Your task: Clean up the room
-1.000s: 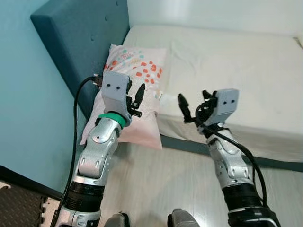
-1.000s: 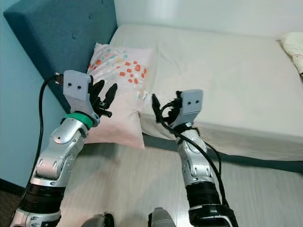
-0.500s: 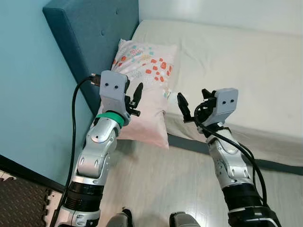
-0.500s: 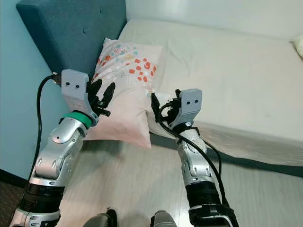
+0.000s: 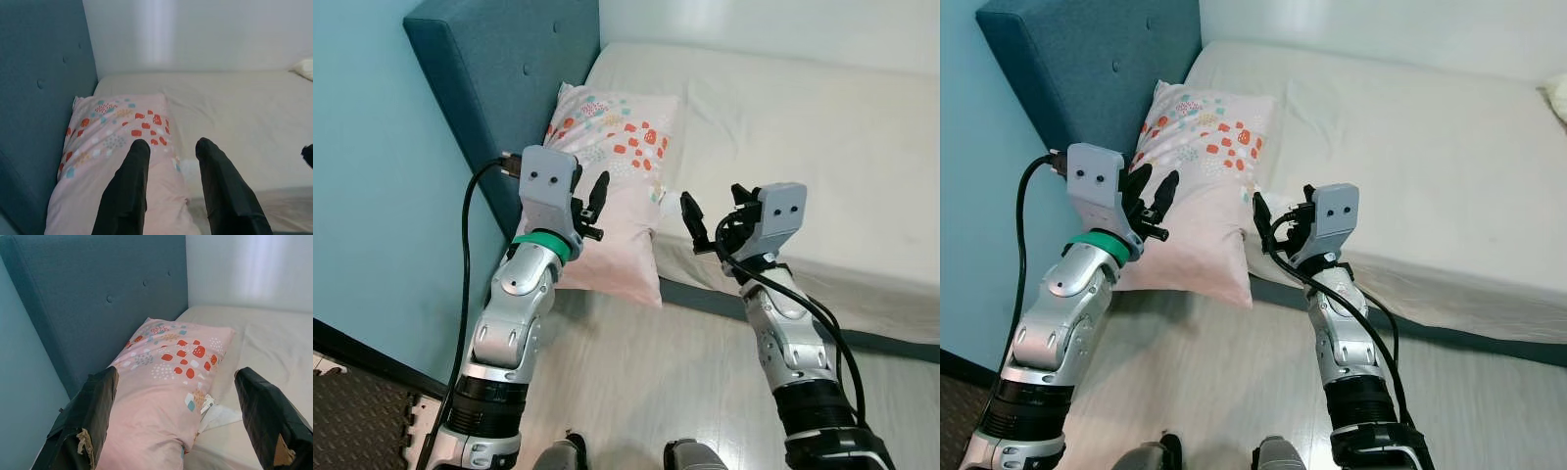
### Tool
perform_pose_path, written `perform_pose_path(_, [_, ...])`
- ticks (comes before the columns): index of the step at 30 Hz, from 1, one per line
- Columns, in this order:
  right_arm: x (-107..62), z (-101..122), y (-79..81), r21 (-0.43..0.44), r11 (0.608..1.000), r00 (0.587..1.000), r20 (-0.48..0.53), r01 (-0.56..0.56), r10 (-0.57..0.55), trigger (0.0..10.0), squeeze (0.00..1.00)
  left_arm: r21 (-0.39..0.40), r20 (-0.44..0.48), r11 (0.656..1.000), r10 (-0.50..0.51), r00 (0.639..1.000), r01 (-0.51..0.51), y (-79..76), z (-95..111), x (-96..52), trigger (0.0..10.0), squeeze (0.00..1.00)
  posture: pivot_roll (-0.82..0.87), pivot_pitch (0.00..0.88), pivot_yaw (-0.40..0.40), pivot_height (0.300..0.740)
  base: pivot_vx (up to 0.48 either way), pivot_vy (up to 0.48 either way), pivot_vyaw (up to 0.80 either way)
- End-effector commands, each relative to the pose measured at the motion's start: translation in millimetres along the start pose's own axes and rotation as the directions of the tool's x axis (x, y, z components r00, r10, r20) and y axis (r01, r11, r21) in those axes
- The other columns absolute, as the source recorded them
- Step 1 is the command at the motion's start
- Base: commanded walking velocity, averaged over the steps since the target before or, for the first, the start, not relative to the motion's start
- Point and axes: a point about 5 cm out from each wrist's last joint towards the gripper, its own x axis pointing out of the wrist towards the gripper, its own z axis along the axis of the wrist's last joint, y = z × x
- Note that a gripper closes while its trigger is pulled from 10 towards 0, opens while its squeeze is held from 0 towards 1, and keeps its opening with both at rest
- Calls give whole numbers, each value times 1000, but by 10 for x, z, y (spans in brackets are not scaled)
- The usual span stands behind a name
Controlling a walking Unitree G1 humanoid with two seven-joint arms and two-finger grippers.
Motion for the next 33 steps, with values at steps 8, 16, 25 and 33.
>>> perform_pose_path(8, [-27, -31, 18, 18, 1000, 1000, -5, -5, 6, 10000, 0, 20, -9, 1000, 21, 1000, -21, 38, -41, -1, 10000, 0, -106, 85, 79, 740, 440, 0, 0])
perform_pose_path(16, [-30, -30, 11, 12, 1000, 1000, -6, -9, 9, 10000, 0, 19, -7, 999, 26, 1000, -25, 34, -40, 4, 10000, 0, -106, 85, 77, 740, 480, 0, 0])
perform_pose_path(25, [-30, -33, 13, 13, 1000, 1000, -8, -15, 15, 10000, 0, 17, -3, 999, 31, 1000, -30, 37, -36, 11, 10000, 0, -106, 85, 75, 740, 480, 0, 0])
perform_pose_path(33, [-28, -32, 18, 13, 1000, 1000, -8, -19, 19, 10000, 0, 15, -2, 999, 32, 999, -32, 38, -34, 12, 10000, 0, -106, 85, 74, 740, 480, 0, 0])
